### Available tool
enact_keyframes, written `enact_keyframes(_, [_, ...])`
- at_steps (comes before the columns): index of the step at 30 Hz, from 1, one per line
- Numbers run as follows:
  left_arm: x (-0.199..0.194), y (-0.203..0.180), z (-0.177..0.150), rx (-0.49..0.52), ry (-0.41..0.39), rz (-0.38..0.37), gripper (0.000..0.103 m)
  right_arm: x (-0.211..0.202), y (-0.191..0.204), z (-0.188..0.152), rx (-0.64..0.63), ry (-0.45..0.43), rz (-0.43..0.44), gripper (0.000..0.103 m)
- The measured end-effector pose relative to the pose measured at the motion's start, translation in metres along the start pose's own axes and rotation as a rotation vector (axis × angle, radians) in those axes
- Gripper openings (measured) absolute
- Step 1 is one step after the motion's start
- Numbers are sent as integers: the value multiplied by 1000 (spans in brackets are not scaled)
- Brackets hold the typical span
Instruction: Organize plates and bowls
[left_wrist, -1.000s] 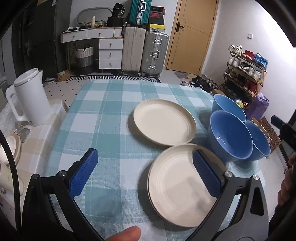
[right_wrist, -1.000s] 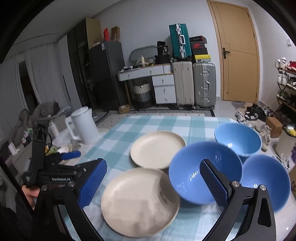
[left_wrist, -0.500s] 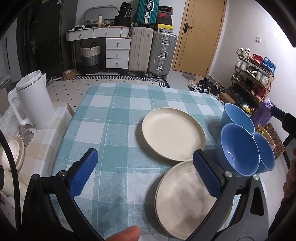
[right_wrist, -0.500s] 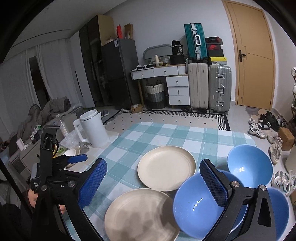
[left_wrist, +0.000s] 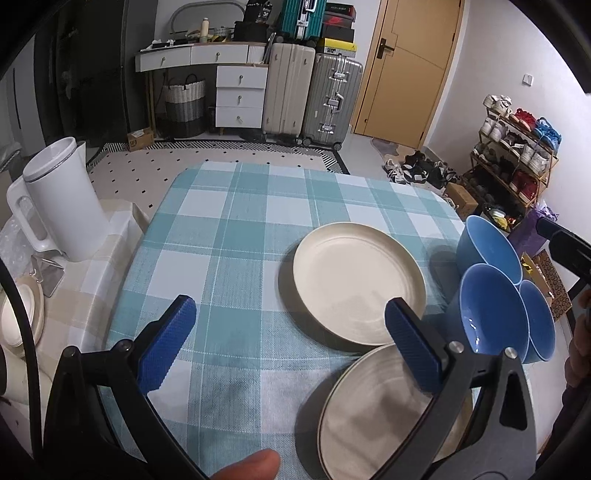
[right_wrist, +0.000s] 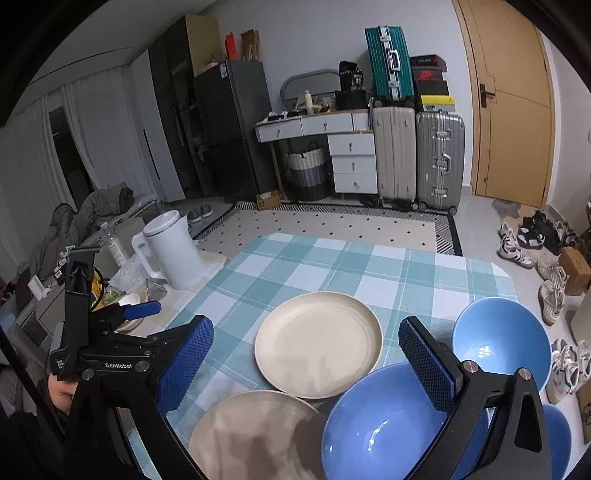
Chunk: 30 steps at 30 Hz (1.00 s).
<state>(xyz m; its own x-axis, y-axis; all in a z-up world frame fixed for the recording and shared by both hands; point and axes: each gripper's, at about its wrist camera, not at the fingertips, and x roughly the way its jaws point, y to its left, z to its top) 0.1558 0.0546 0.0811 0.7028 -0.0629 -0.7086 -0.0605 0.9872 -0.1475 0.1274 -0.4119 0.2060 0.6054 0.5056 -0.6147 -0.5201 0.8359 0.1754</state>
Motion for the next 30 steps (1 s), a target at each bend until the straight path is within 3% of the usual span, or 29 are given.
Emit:
enact_keyframes(24, [70,15,21,-59,86,2,102,83,-57,19,75,185,-50,102])
enact_keyframes(30, [94,16,20,-64,131,11,102,116,-69,17,79,276,-68,102])
